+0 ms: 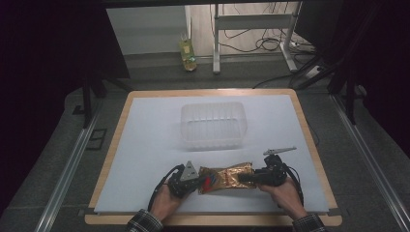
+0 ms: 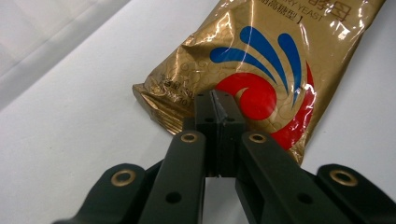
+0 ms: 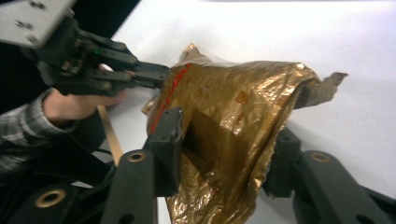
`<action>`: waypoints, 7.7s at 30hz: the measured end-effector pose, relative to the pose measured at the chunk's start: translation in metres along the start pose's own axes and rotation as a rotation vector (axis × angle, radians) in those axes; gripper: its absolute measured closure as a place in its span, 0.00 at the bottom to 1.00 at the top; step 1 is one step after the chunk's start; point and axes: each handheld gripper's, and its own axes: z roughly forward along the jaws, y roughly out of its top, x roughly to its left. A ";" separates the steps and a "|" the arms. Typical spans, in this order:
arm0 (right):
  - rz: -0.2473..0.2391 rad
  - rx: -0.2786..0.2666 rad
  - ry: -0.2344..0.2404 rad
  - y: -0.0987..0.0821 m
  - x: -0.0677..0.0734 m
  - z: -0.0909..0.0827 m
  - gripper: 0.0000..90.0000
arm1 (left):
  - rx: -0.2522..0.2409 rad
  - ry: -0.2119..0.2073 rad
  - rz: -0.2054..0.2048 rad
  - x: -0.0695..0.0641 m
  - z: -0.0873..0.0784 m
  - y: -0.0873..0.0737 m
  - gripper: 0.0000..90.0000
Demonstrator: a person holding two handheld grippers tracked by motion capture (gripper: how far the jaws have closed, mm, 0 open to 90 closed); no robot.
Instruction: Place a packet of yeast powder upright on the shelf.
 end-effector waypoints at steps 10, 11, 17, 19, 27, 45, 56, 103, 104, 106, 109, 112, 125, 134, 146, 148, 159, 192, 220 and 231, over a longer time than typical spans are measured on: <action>0.066 -0.037 0.059 0.008 0.008 -0.006 0.85 | -0.012 -0.018 -0.009 0.003 -0.002 -0.001 0.98; 0.066 -0.037 0.059 0.008 0.008 -0.006 0.85 | -0.016 -0.020 -0.014 0.003 -0.002 -0.001 0.98; 0.051 -0.034 0.051 0.012 0.015 -0.010 0.87 | -0.023 -0.015 -0.001 0.004 -0.008 0.000 0.88; 0.040 -0.036 0.052 0.014 0.018 -0.011 0.88 | -0.030 -0.011 0.001 0.004 -0.010 0.000 0.85; 0.010 -0.059 0.045 0.019 0.023 -0.021 0.90 | -0.048 0.012 0.011 0.003 -0.022 -0.003 0.64; -0.006 -0.090 -0.009 0.035 0.030 -0.047 0.90 | -0.142 -0.009 -0.058 0.014 -0.045 -0.009 0.18; -0.035 -0.113 -0.054 0.050 0.038 -0.061 0.90 | -0.108 0.001 0.004 0.008 -0.038 -0.010 0.07; -0.011 -0.195 -0.220 0.128 0.032 -0.109 0.91 | -0.118 0.018 0.021 0.007 -0.035 -0.011 0.01; -0.012 -0.194 -0.226 0.131 0.032 -0.109 0.91 | -0.121 0.018 0.016 0.007 -0.035 -0.011 0.00; -0.016 -0.192 -0.242 0.136 0.032 -0.107 0.91 | -0.125 0.020 0.013 0.007 -0.035 -0.011 0.00; -0.019 -0.186 -0.264 0.145 0.031 -0.104 0.91 | -0.125 0.024 0.014 0.008 -0.036 -0.011 0.00; -0.019 -0.188 -0.279 0.154 0.030 -0.101 0.91 | -0.124 0.025 0.016 0.008 -0.036 -0.011 0.00; -0.024 -0.172 -0.344 0.181 0.023 -0.085 0.91 | -0.118 0.025 0.024 0.007 -0.035 -0.011 0.00; -0.024 -0.136 -0.371 0.191 0.015 -0.065 0.91 | -0.111 0.021 0.031 0.007 -0.035 -0.011 0.00; -0.013 -0.084 -0.390 0.205 0.014 -0.038 0.91 | -0.111 0.022 0.037 0.007 -0.035 -0.011 0.00; -0.011 -0.081 -0.390 0.206 0.013 -0.035 0.91 | -0.111 0.023 0.038 0.007 -0.035 -0.011 0.00; -0.002 -0.077 -0.385 0.211 0.008 -0.017 0.90 | -0.107 0.022 0.040 0.006 -0.034 -0.011 0.00; -0.051 -0.111 -0.395 0.211 -0.010 0.009 0.76 | -0.120 0.039 0.047 0.006 -0.036 -0.011 0.00; -0.243 -0.115 -0.410 0.196 0.011 -0.005 0.33 | -0.114 0.042 0.056 0.006 -0.035 -0.011 0.00; -0.320 -0.128 -0.378 0.184 0.025 -0.007 0.23 | -0.111 0.040 0.060 0.005 -0.034 -0.011 0.00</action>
